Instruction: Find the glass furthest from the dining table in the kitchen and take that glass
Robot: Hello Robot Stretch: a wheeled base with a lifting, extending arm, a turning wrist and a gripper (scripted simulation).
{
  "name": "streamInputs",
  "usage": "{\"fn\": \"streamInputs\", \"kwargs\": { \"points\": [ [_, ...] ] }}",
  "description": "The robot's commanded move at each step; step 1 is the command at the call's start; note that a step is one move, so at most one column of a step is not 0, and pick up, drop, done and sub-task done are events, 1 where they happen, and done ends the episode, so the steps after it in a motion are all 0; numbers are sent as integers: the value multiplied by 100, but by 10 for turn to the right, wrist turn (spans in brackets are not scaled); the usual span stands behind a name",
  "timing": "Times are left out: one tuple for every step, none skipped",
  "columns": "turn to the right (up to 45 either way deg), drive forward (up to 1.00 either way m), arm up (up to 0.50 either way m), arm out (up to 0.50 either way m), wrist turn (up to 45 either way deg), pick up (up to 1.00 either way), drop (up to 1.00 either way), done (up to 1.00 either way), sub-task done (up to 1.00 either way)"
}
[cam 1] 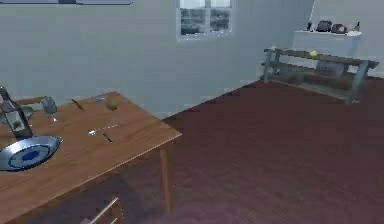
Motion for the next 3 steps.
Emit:
{"fn": "streamInputs", "kwargs": {
  "points": [
    [450,0,0,0,0,0,0,0,0],
    [0,50,0,0,0,0,0,0,0],
    [-360,0,0,0,0,0,0,0,0]
  ]
}}
